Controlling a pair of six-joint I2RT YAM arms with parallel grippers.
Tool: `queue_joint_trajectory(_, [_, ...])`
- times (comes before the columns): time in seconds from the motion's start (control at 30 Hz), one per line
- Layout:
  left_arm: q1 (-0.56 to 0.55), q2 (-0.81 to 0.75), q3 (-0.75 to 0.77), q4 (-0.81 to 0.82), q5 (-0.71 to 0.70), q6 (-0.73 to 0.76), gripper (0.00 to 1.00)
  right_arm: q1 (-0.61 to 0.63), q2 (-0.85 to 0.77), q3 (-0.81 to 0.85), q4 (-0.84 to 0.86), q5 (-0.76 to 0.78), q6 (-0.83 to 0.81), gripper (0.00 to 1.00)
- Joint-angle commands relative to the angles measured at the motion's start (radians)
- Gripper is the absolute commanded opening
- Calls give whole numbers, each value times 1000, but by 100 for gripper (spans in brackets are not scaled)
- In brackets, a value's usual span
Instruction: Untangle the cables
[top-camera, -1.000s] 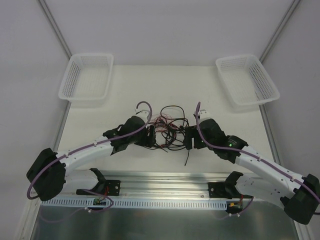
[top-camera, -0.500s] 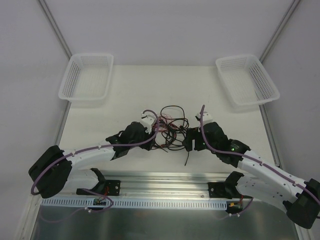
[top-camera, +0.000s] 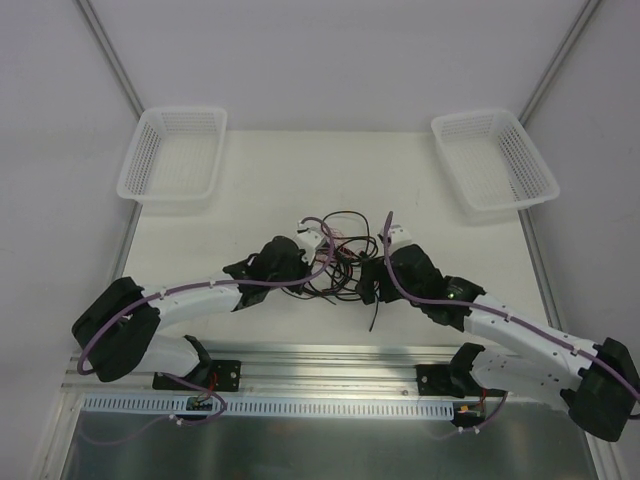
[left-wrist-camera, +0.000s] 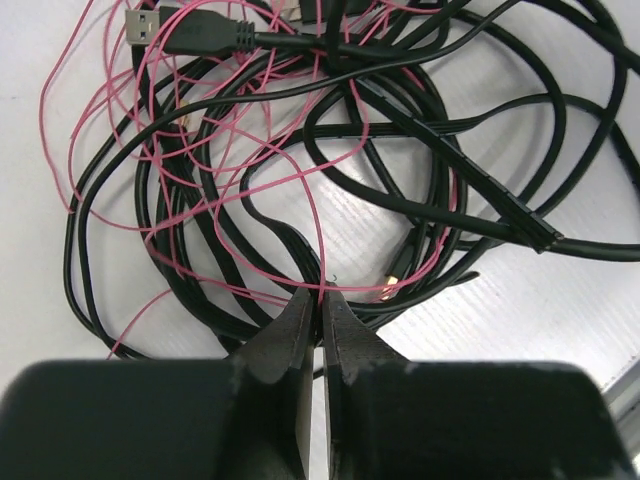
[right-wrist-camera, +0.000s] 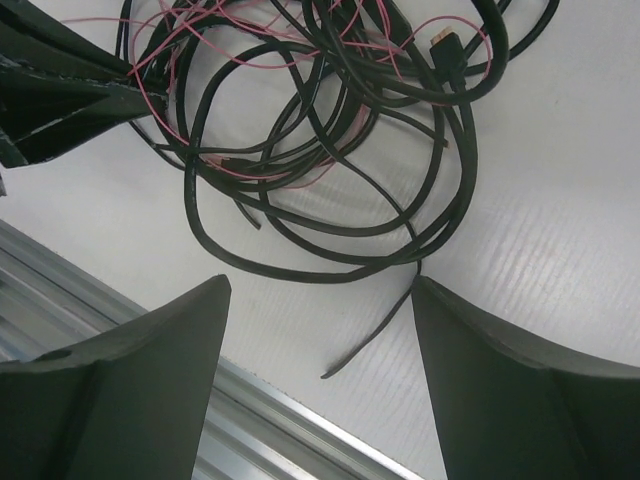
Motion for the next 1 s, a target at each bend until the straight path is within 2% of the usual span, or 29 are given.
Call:
queue_joint_trajectory(0.0, [-13,-39,66,-15,62,-4,0,5,53,34,115,11,2,77])
queue_joint_trajectory(0.17, [-15,-201,146,-158,66,-87,0,-6,212,70,207,4,-22,77])
queue_joint_trajectory(0.27, [-15,-281,226,-299,49,-128,0,-28,317,97,240,-6,-22,73])
queue_joint_trajectory(0.5, [-13,-395,412,-523,18,-210,0,-171,449,72,260,7,100,65])
queue_joint_trajectory(0.63, [-12,-423,534,-592,6,-239,0,-223,437,48,175,56,163,61])
queue_joint_trajectory(0.83, [-10,-390,815,-799,-63,-222,0,-308,363,9,61,117,200,61])
queue_joint_trajectory(0.97, [-10,-383,841,-818,-82,-214,0,-312,276,23,16,119,149,61])
